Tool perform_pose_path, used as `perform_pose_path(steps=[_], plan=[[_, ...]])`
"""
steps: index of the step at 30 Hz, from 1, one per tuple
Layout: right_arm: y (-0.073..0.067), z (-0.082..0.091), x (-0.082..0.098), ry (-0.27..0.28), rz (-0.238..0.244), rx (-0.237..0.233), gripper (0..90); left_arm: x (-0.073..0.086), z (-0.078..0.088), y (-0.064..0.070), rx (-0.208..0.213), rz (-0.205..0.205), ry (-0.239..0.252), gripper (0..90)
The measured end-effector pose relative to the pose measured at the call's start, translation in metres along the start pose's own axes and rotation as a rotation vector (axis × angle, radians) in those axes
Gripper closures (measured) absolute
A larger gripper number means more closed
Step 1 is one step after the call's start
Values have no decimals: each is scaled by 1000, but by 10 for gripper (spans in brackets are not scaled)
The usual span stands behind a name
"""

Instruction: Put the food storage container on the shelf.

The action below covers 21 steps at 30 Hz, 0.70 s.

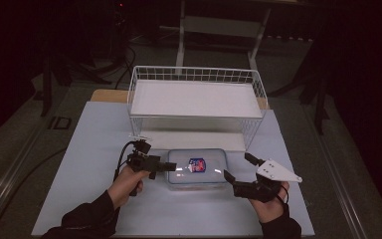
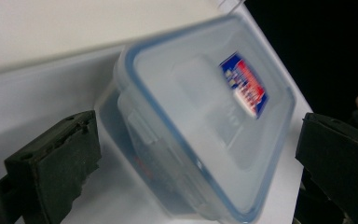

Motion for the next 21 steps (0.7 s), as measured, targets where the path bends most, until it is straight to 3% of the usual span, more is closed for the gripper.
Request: perform_pose_path(steps=[2, 4, 5, 6, 9, 10, 11, 12, 16, 19, 21], plan=[[0, 0, 1, -6, -4, -2, 100, 0, -3, -3, -7, 22, -26, 70], [0, -1, 1, -6, -4, -2, 100, 1, -4, -5, 3, 39, -34, 80], [-1, -1, 2, -12, -6, -9, 100, 1, -4, -8, -20, 57, -39, 115], [-1, -2, 3, -16, -6, -11, 100, 2, -5, -9, -15, 65, -45, 157], [1, -3, 4, -32, -14, -17, 101, 3, -3, -14, 25, 115, -36, 211], [1, -3, 4, -32, -14, -17, 101, 3, -3, -14, 25, 115, -36, 227], [2, -3, 5, -38, -16, -21, 101, 3, -1, -19, 65, 153, -22, 227], [3, -3, 5, -44, -13, -18, 101, 3, -1, -21, 75, 172, -20, 288], [3, -3, 5, -49, -12, -21, 101, 5, -1, -28, 127, 218, -26, 356], [3, -4, 5, -52, -11, -23, 102, 7, -2, -31, 158, 232, -34, 431], [4, -4, 5, -59, -17, -26, 107, 7, 0, -31, 167, 219, -23, 453]])
Point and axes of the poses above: each handheld gripper's, and its own axes: z roughly backward along the jaws, x roughly out of its underside, y roughly to its right, the point moved 2 cm from there along -z, roughly forward along the jaws, and after that the axes turned 9 degrees about x, right-handed, at the moved point
